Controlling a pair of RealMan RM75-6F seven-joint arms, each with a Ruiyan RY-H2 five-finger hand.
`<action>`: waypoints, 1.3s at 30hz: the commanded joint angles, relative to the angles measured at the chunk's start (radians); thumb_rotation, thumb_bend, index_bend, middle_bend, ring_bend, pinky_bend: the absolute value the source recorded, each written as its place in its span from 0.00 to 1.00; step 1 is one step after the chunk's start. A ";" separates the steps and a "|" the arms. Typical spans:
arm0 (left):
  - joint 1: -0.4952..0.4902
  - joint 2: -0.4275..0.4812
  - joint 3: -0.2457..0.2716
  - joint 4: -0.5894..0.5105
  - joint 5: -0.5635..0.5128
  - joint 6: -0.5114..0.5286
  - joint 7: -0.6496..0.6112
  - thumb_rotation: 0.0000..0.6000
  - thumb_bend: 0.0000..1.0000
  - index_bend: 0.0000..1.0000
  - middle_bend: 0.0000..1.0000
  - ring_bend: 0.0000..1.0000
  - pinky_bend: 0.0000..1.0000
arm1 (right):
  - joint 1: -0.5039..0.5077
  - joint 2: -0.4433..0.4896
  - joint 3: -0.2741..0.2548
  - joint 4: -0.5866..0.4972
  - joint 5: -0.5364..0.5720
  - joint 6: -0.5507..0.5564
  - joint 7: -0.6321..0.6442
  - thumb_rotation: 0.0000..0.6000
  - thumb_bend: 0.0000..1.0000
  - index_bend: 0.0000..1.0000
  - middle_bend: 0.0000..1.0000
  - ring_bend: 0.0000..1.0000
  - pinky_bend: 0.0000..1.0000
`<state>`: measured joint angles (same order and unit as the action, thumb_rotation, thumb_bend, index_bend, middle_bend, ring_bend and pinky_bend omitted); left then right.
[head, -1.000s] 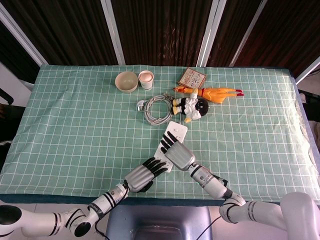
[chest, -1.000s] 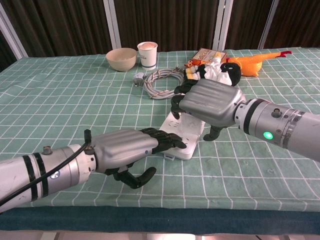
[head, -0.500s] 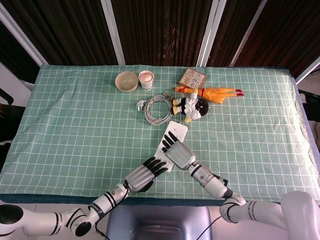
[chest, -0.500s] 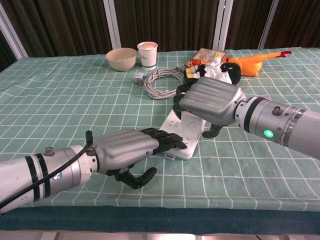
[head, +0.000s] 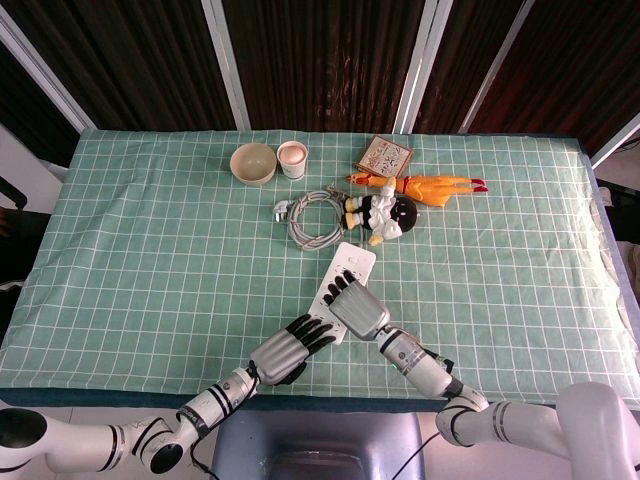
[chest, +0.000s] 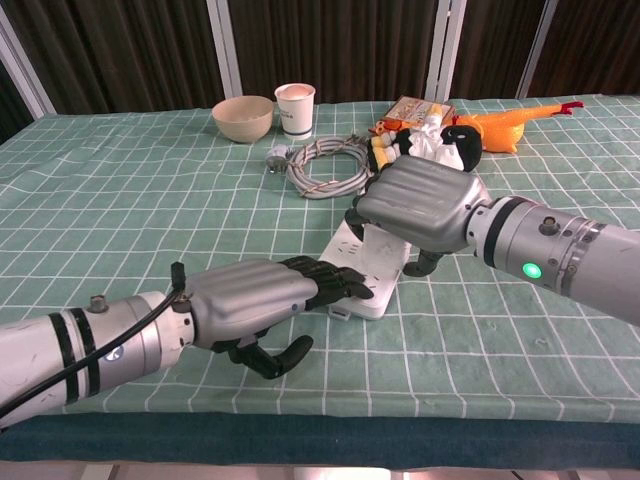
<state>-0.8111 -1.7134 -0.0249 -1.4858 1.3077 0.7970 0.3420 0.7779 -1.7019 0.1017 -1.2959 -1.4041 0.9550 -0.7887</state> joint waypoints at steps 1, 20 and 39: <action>0.000 -0.001 0.001 0.002 -0.001 0.000 0.001 1.00 0.65 0.00 0.00 0.00 0.00 | 0.001 -0.004 -0.002 0.004 0.001 0.002 -0.001 1.00 0.38 0.74 0.50 0.39 0.48; -0.003 -0.021 0.015 0.009 0.003 0.006 0.040 1.00 0.65 0.00 0.00 0.00 0.00 | 0.010 0.044 0.033 -0.117 0.135 -0.040 -0.026 1.00 0.40 0.83 0.57 0.43 0.50; -0.005 -0.022 0.014 0.008 -0.010 0.008 0.056 1.00 0.65 0.00 0.00 0.00 0.00 | -0.022 0.021 -0.029 -0.047 -0.024 0.091 0.150 1.00 0.40 0.88 0.61 0.45 0.50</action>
<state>-0.8160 -1.7352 -0.0112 -1.4783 1.2976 0.8052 0.3977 0.7639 -1.6681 0.0858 -1.3636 -1.4054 1.0271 -0.6622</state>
